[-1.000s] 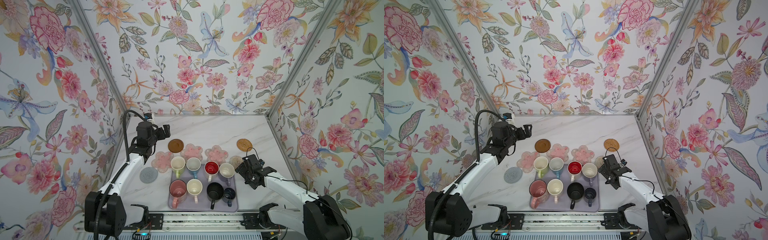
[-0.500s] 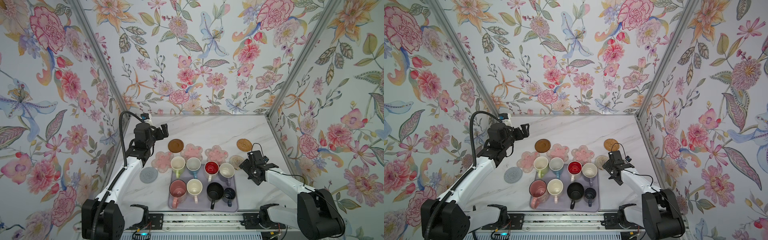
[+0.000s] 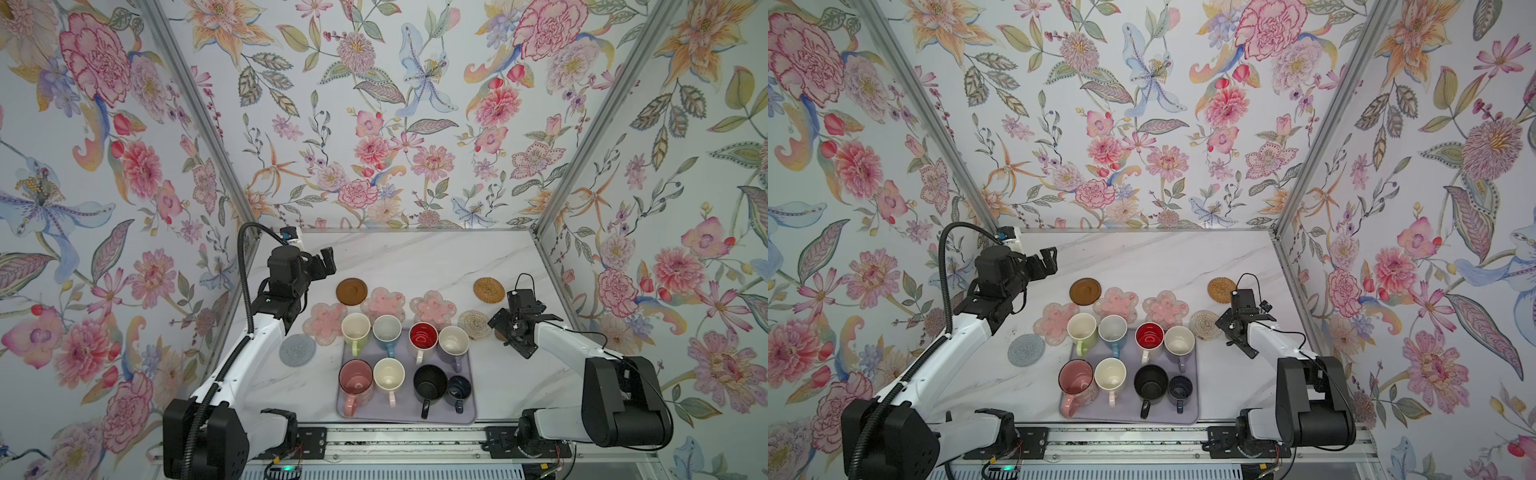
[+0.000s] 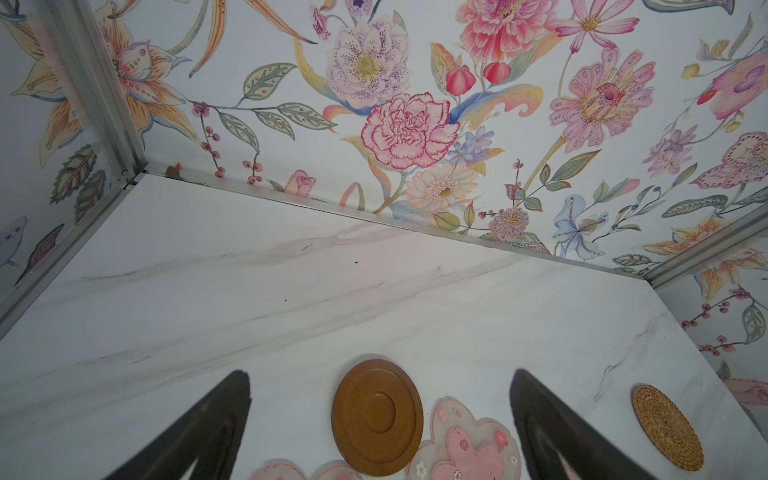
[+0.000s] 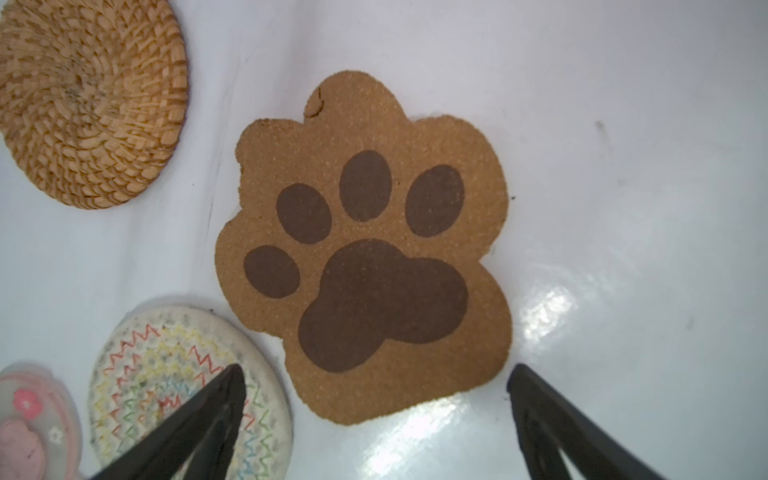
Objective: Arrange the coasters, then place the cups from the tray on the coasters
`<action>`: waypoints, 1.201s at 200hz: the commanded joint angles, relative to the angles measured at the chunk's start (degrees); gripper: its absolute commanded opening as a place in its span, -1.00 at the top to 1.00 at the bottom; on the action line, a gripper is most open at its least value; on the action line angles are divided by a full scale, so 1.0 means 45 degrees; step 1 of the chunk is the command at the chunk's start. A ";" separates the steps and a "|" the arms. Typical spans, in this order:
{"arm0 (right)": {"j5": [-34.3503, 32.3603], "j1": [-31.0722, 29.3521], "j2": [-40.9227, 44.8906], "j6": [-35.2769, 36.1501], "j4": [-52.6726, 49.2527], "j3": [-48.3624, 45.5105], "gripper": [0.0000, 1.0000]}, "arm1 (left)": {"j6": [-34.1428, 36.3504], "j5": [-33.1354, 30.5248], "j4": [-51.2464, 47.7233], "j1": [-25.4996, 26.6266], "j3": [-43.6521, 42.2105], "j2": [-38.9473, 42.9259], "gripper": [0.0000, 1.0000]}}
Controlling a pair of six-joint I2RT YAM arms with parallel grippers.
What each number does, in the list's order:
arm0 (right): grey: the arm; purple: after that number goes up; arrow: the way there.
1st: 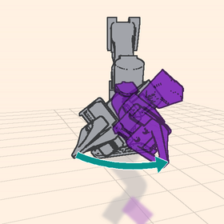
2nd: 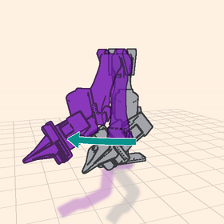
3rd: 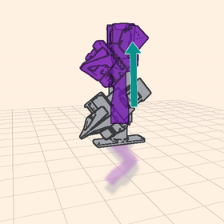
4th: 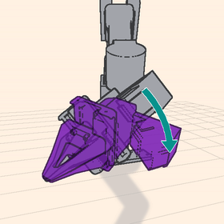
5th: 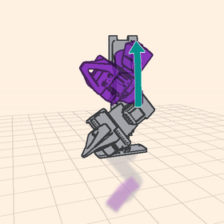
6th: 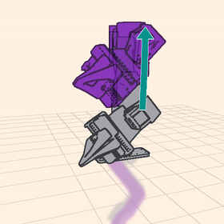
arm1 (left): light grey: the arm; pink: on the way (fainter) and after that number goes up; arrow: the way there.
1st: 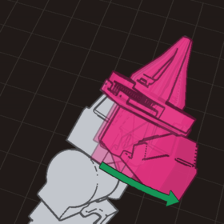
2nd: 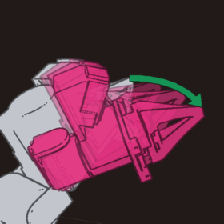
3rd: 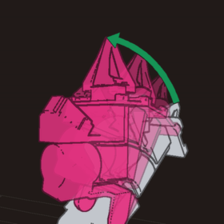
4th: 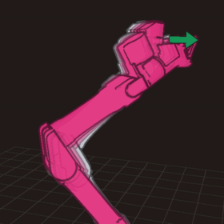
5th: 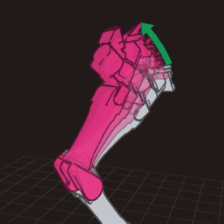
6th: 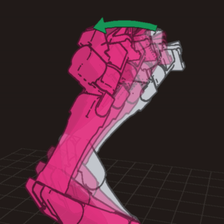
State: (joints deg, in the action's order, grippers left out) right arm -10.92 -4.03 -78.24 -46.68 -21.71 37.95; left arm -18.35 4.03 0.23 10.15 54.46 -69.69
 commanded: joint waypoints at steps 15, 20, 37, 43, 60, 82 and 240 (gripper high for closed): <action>-0.0524 0.0061 0.1063 0.1054 -0.1546 0.0179 -0.98 | 0.0358 -0.0272 -0.0105 0.0052 0.0071 0.0355 -0.98; -0.0538 0.0058 0.1081 0.1133 -0.1649 0.0201 -0.98 | 0.0363 -0.0253 -0.0119 0.0052 0.0083 0.0369 -0.98; -0.0600 0.0056 0.1066 0.1481 -0.1991 0.0363 -0.99 | 0.0365 -0.0236 -0.0148 0.0063 0.0125 0.0374 -0.98; -0.0650 0.0073 0.1012 0.1607 -0.2056 0.0438 -0.98 | 0.0354 -0.0222 -0.0158 0.0056 0.0143 0.0388 -0.98; -0.0613 0.0106 0.0705 0.2115 -0.2145 0.0709 -0.98 | 0.0400 -0.0232 -0.0168 0.0058 0.0135 0.0446 -0.98; -0.0379 0.0194 0.0081 0.2645 -0.2240 0.1099 -0.98 | 0.0444 -0.0266 -0.0188 0.0054 0.0135 0.0544 -0.98; -0.0112 0.0587 -0.2274 0.3047 -0.2037 0.1889 -0.99 | 0.0586 -0.0486 -0.0194 0.0049 0.0125 0.0777 -0.98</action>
State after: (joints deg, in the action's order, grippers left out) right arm -10.31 -2.44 -86.91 -33.21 -30.04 45.30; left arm -16.91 3.40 0.03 10.15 54.46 -67.75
